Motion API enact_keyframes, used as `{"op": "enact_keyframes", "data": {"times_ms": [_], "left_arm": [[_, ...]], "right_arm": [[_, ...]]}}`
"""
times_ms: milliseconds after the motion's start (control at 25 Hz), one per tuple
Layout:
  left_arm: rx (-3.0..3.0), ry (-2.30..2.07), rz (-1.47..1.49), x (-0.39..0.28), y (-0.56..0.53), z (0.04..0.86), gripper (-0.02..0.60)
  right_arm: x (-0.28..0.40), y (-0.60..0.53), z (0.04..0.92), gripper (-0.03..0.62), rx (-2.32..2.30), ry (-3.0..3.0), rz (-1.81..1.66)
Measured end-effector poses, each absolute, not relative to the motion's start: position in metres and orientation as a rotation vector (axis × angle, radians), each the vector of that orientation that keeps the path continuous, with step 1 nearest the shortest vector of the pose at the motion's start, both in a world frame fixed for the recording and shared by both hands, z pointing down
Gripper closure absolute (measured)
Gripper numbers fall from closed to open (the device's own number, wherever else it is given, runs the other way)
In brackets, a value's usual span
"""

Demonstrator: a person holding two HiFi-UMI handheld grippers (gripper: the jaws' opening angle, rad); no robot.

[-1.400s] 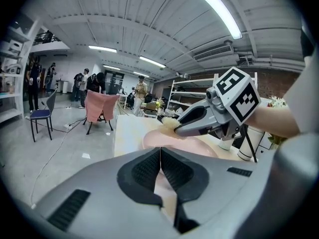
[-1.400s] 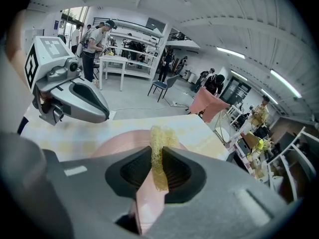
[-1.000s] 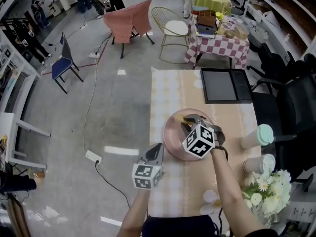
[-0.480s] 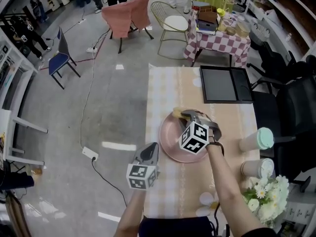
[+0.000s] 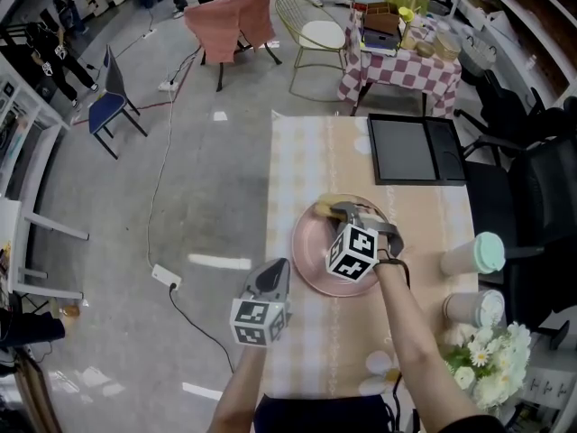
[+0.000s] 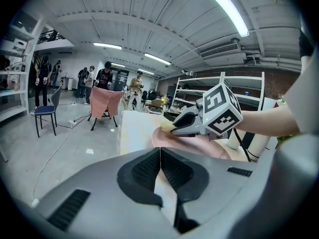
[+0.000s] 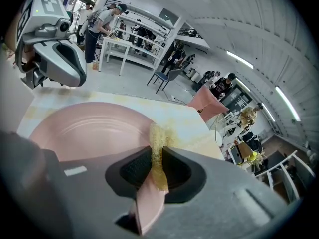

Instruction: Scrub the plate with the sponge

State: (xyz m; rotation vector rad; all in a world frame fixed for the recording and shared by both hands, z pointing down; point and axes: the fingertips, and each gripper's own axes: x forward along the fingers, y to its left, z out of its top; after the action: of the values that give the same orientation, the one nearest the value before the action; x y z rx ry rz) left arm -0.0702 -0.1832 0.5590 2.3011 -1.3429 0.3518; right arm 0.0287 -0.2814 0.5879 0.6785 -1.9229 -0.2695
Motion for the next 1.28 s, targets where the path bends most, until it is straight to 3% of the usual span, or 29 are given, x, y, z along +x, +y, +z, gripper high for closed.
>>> {"op": "enact_keyframes", "data": {"times_ms": [1280], "left_arm": [[2.262, -1.377, 0.365, -0.079, -0.174, 0.566, 0.571]], "right_arm": [[0.033, -0.266, 0.607, 0.528, 0.562, -1.888, -0.193]]}}
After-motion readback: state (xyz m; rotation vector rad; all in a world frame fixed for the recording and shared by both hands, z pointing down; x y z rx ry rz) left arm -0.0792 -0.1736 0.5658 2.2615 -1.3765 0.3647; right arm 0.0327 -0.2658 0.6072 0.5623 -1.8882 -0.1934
